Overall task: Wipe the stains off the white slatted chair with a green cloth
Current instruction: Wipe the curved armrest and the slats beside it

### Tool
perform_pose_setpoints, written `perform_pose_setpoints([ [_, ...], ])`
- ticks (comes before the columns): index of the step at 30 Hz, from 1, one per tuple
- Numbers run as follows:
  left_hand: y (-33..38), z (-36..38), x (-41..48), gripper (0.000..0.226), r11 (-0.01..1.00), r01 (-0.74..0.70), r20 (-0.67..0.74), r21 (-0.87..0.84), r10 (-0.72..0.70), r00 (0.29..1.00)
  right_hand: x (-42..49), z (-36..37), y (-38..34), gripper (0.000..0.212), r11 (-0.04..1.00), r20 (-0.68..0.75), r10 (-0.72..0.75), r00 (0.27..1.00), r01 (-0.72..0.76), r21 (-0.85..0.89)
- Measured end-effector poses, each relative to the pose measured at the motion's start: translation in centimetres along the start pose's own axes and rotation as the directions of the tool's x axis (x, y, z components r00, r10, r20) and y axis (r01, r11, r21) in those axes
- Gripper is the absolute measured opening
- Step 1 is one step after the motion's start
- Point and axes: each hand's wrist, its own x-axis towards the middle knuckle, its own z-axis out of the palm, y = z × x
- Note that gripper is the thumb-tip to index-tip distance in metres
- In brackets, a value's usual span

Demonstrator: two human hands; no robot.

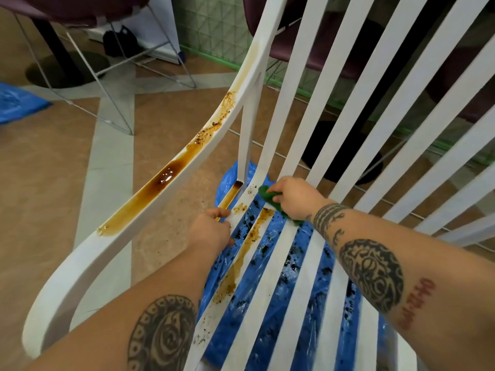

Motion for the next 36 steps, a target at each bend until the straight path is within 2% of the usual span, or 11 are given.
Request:
perform_pose_setpoints([
  [6, -0.3, 0.1, 0.2, 0.030, 1.000, -0.010, -0.005, 0.003, 0.010, 1.000, -1.2, 2.3, -0.1, 0.038, 1.000, -0.050, -0.004, 0.999, 0.003, -0.021],
  [9, -0.2, 0.0, 0.2, 0.030, 1.000, -0.015, -0.005, -0.002, 0.015, 1.000, -1.8, 2.5, -0.3, 0.038, 1.000, -0.015, -0.005, 1.000, 0.005, -0.025],
  [13, -0.3, 0.0, 0.6, 0.030, 1.000, 0.004, -0.015, -0.025, -0.004, 1.000, -1.9, 1.2, -0.1, 0.033, 0.989, 0.137, 0.018, 0.990, -0.038, 0.141],
  [16, -0.5, 0.2, 0.6, 0.032, 0.999, -0.009, -0.001, -0.049, 0.009, 1.000, -1.8, 1.6, -0.2, 0.035, 0.945, -0.032, 0.105, 0.994, -0.089, 0.315],
  [18, -0.7, 0.2, 0.7, 0.031, 0.999, -0.013, 0.007, -0.053, 0.014, 1.000, -1.6, 2.8, -0.6, 0.038, 0.968, -0.129, 0.099, 0.987, -0.065, 0.241],
  [22, -0.7, -0.1, 0.6, 0.031, 0.999, -0.005, -0.002, -0.042, 0.005, 1.000, -1.6, 4.8, -0.9, 0.035, 0.992, -0.120, 0.031, 0.992, -0.016, 0.126],
  [28, -0.7, 0.2, 0.7, 0.026, 0.997, -0.002, -0.022, -0.072, 0.001, 1.000, -1.7, 2.3, -2.0, 0.033, 0.996, 0.131, -0.088, 0.987, 0.084, 0.035],
  [29, -0.8, 0.1, 0.7, 0.026, 0.997, -0.001, -0.018, -0.076, 0.000, 1.000, -1.5, 1.8, -2.1, 0.033, 0.995, 0.139, -0.095, 0.986, 0.092, 0.028],
  [32, -0.8, 0.2, 0.7, 0.027, 0.996, 0.003, -0.003, -0.085, -0.003, 1.000, -1.6, 2.1, -1.9, 0.036, 0.997, 0.033, -0.072, 0.997, 0.072, -0.017],
  [36, -0.8, -0.1, 0.9, 0.027, 0.995, 0.029, 0.027, -0.094, -0.026, 0.999, -3.1, 4.9, -1.2, 0.041, 0.994, -0.073, -0.065, 0.995, 0.071, 0.087],
])
